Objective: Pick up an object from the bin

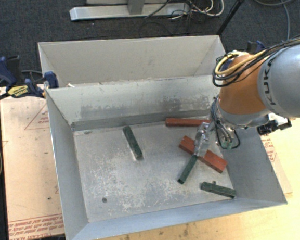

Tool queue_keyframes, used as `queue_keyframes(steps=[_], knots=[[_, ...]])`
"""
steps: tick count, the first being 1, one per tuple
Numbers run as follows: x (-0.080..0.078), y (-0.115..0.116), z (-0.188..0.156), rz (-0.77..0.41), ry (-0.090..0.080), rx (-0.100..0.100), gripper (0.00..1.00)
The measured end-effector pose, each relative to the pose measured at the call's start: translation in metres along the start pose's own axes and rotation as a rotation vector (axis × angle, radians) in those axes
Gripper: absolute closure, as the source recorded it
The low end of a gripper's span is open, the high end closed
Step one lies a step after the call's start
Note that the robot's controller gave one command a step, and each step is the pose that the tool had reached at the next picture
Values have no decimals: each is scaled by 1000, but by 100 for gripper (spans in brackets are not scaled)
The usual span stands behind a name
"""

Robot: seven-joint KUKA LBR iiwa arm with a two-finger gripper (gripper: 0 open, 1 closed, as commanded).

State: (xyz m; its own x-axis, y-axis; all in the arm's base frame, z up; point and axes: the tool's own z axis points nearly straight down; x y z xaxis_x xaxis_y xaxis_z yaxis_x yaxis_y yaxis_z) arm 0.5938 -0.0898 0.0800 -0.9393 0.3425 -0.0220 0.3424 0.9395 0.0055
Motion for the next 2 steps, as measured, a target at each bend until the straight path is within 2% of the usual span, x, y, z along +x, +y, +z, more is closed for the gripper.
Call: queue_keyframes(steps=[1, 2], knots=[[11, -32, -40, 64, 16, 6, 100], [12, -31, -37, 62, 20, 5, 0]])
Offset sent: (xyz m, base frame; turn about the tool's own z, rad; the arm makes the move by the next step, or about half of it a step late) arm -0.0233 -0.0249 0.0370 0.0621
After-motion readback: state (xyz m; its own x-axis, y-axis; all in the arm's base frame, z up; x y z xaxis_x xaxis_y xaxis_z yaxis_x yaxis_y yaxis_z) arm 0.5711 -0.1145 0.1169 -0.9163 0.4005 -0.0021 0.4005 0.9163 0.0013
